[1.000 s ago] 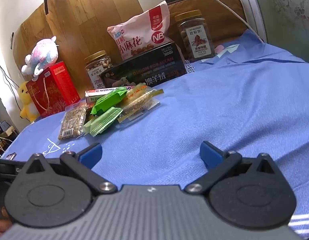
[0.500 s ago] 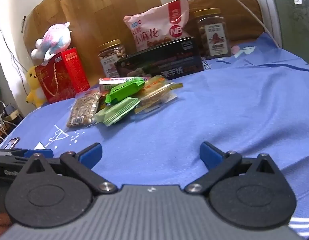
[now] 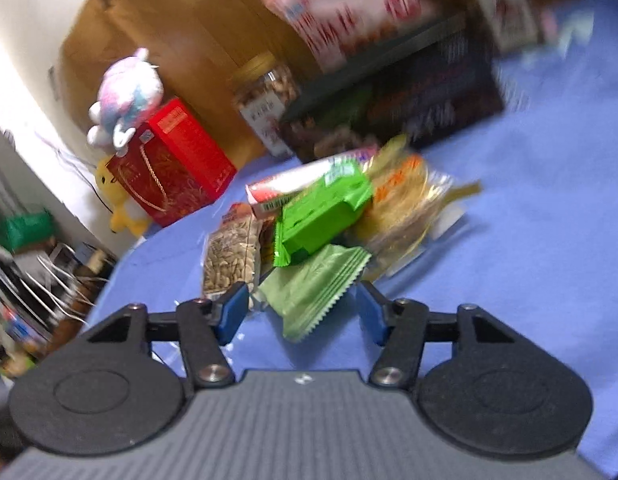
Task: Organize snacks
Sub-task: 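Grasp the pale green wafer packet with the left tool, then carry the green packet into the open tin box and open the left tool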
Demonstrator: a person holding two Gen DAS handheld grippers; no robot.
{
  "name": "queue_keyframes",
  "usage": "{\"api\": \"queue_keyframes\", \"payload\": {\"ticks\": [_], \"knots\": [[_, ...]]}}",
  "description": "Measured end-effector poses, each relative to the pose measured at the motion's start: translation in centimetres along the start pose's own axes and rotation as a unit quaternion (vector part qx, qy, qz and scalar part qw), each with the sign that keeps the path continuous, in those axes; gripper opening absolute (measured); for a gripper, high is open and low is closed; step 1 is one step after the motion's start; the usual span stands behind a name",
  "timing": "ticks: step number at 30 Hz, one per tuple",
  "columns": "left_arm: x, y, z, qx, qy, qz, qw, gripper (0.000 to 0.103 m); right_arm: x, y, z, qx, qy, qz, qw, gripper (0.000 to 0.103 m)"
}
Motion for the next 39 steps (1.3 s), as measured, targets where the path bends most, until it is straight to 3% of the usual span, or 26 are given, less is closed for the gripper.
{"api": "queue_keyframes", "payload": {"ticks": [2,7,12,14,16,17,18,20,26,28,30,31,39], "knots": [[-0.1,0.3,0.0,-0.003,-0.003,-0.001,1.0,0.087,-0.4,-1.2,0.4,0.015,-0.032,-0.021,0.999,0.034],[0.2,0.0,0.8,-0.019,-0.017,-0.002,0.9997,0.08,-2.1,1.4,0.8,0.05,-0.051,-0.02,0.997,0.033],[0.6,-2.1,3.5,-0.098,-0.023,-0.043,0.9941,0.079,-4.1,7.3,2.5,0.087,-0.033,-0.022,0.995,0.032],[0.5,-3.2,5.2,-0.119,-0.04,-0.058,0.9903,0.079,-4.5,9.8,3.4,0.063,-0.008,-0.012,0.998,0.035],[0.2,-4.5,6.9,-0.131,-0.054,-0.077,0.9869,0.074,-4.5,11.4,4.0,0.001,0.03,0.019,0.999,0.051],[-0.1,-5.1,7.6,-0.136,-0.058,-0.086,0.9853,0.073,-4.3,12.4,4.0,-0.029,0.055,0.045,0.997,0.067],[-0.3,-5.6,8.3,-0.143,-0.058,-0.097,0.9833,0.07,-4.5,13.1,3.8,-0.044,0.078,0.064,0.994,0.068],[-0.9,-6.4,9.4,-0.151,-0.059,-0.117,0.9799,0.064,-5.4,13.8,3.1,-0.048,0.125,0.07,0.989,0.068],[-2.3,-7.9,9.7,-0.122,-0.049,-0.154,0.9793,0.057,-7.2,11.2,1.7,-0.08,0.219,0.049,0.971,0.066],[-2.2,-7.9,9.9,-0.12,-0.045,-0.158,0.9791,0.051,-7.1,9.9,1.7,-0.08,0.224,0.045,0.97,0.055],[-2.3,-7.9,10.5,-0.122,-0.049,-0.164,0.9777,0.049,-7.7,9.4,1.4,-0.081,0.244,0.05,0.965,0.038],[-2.3,-8.0,10.9,-0.124,-0.052,-0.165,0.9771,0.049,-8.0,9.5,1.2,-0.085,0.255,0.053,0.962,0.036],[-1.0,-9.9,17.3,-0.158,-0.118,-0.153,0.9683,0.049,-6.6,13.2,4.4,-0.125,0.223,0.105,0.961,0.035]]}}
Point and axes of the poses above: each gripper's, at about its wrist camera, not at the fingertips, and y roughly against the way its jaws point, z to its right, x to its top, the point moved 6 cm from there along -y, roughly the way its jaws point
